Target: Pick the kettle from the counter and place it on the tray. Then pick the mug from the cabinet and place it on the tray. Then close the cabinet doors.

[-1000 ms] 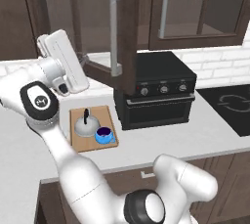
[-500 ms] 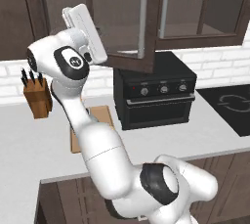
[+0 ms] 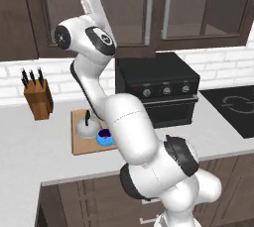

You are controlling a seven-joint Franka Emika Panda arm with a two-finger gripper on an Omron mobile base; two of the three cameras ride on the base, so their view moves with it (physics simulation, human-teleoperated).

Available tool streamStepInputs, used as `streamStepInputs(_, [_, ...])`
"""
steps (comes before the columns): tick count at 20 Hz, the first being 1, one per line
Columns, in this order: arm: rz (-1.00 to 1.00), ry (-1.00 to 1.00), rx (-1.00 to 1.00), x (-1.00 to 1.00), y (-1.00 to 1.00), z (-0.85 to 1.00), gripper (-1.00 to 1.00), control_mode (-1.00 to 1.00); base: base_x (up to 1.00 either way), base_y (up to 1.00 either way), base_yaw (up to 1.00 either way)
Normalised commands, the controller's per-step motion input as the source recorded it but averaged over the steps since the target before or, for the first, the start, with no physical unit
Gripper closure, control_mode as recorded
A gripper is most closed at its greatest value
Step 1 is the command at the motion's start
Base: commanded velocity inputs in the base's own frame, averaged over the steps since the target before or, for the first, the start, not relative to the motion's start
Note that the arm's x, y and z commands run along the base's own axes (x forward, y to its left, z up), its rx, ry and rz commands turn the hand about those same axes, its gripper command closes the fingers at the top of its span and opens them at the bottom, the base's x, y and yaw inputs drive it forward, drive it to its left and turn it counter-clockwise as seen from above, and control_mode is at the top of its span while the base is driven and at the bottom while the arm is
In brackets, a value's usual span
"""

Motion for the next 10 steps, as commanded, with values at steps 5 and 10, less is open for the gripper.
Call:
streamStepInputs(5, [0.41,0.0,0.04,1.0,-0.86,-0.04,1.0,-1.0,0.0,0.0,0.0])
streamStepInputs(10, [0.43,0.0,0.06,1.0,-0.7,0.0,1.0,-1.0,0.0,0.0,0.0])
